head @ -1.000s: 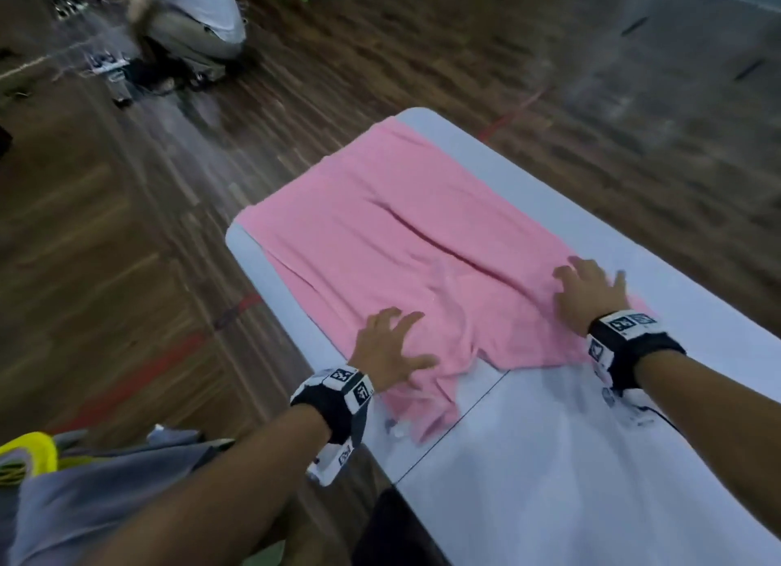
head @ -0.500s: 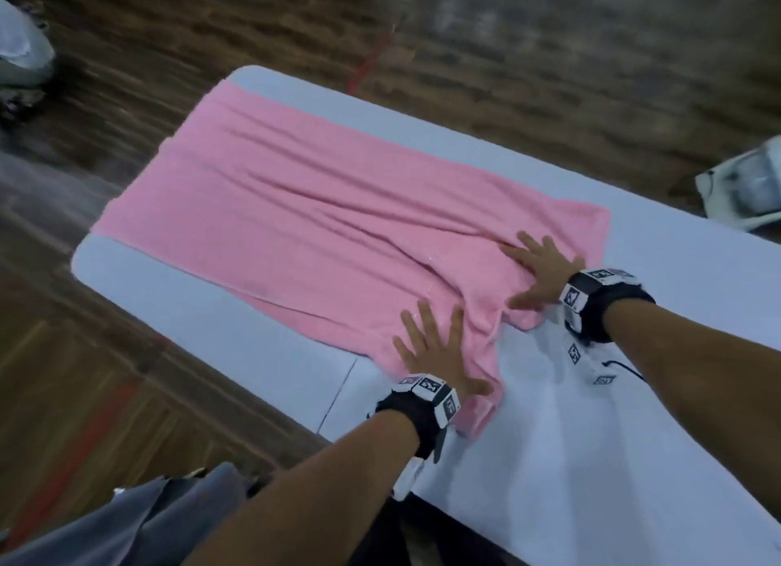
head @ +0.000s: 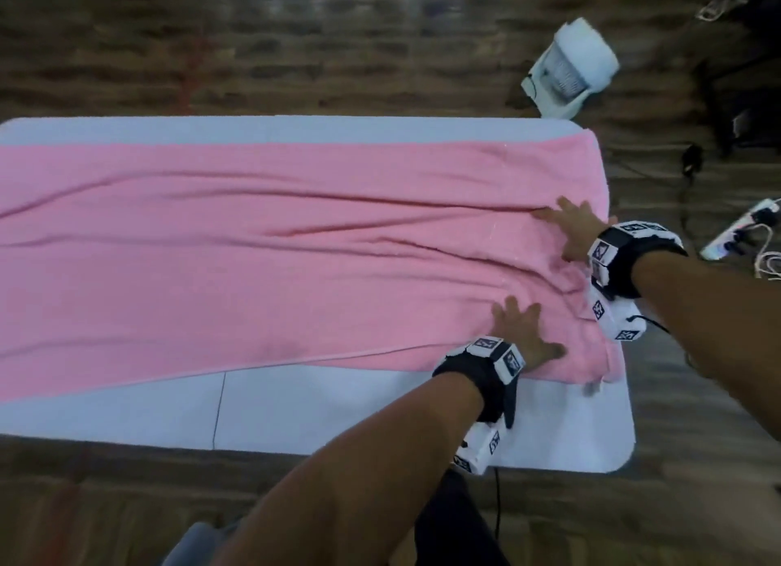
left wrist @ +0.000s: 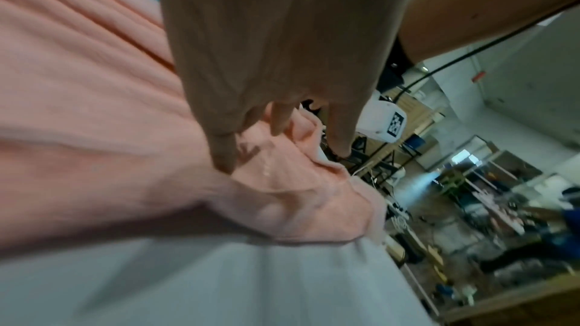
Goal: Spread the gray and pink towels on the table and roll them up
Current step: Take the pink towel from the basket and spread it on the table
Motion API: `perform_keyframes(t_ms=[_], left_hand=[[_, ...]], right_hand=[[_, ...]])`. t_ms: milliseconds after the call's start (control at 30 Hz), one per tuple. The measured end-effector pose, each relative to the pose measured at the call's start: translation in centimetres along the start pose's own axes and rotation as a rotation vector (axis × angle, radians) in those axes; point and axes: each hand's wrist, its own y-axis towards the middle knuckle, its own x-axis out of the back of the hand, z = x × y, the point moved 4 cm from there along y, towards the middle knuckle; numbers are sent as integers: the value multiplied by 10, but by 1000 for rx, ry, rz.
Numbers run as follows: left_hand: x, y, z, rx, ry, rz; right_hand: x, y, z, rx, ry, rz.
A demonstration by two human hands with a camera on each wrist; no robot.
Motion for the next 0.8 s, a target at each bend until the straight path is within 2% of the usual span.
perform_keyframes(t_ms=[33, 100, 167, 300, 433, 533, 700, 800], left_hand=[[4, -11, 3, -42, -24, 22], [20, -33, 19, -119, -28, -120], [34, -55, 47, -105, 137, -245], [54, -95, 114, 18, 467, -355], [60, -118, 162, 103, 562, -349], [58, -122, 172, 89, 592, -348], [55, -125, 170, 80, 648, -370], [54, -130, 170, 37, 626, -410]], right_hand=[[-3, -10, -5, -14, 90, -36], [-7, -33, -11, -7, 305, -230], [-16, -66, -8, 28, 464, -400], [-74, -135, 5, 18, 471, -344], [-125, -180, -1, -44, 350, -270], [-140, -189, -2, -36, 283, -260], [-138, -191, -4, -21, 214, -379], [-140, -185, -4, 14, 139, -309]])
